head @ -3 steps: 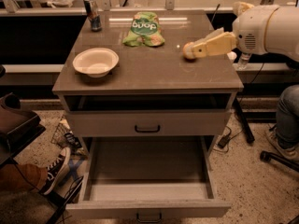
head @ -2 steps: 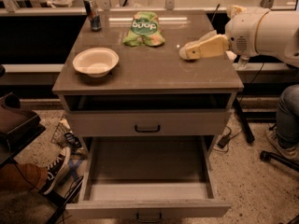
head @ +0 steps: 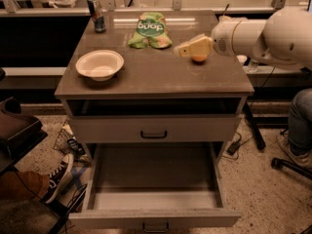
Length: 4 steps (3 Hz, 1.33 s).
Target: Place orange into middle drawer
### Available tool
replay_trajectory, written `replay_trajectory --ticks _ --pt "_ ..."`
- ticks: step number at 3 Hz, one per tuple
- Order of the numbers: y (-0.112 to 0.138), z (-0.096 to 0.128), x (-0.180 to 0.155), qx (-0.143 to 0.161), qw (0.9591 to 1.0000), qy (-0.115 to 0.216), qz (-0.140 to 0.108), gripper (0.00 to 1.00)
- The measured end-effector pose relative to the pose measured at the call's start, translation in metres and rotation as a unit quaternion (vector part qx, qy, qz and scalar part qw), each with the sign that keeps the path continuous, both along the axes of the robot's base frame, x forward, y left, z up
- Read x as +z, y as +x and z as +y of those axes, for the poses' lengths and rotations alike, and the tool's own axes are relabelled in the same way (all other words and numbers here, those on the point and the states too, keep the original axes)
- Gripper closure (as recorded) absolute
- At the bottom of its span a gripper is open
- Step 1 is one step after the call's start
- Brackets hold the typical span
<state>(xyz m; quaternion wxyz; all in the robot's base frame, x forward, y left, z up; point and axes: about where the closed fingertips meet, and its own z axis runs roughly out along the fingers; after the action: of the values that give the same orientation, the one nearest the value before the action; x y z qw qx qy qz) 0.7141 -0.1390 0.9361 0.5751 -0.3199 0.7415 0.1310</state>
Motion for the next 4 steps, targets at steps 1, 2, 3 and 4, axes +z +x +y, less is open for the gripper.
replay_trajectory --ticks 1,2,3,4 --pt "0.032 -0.003 -0.023 -0.017 0.9994 0.024 0.02 0.0" --pt "0.056 0.004 -0.052 -0.021 0.9976 0.052 0.041 0.0" --pt "0.064 0.012 -0.083 -0.031 0.994 0.081 0.067 0.03" --pt "0.062 0.017 -0.101 -0.038 0.992 0.089 0.081 0.25"
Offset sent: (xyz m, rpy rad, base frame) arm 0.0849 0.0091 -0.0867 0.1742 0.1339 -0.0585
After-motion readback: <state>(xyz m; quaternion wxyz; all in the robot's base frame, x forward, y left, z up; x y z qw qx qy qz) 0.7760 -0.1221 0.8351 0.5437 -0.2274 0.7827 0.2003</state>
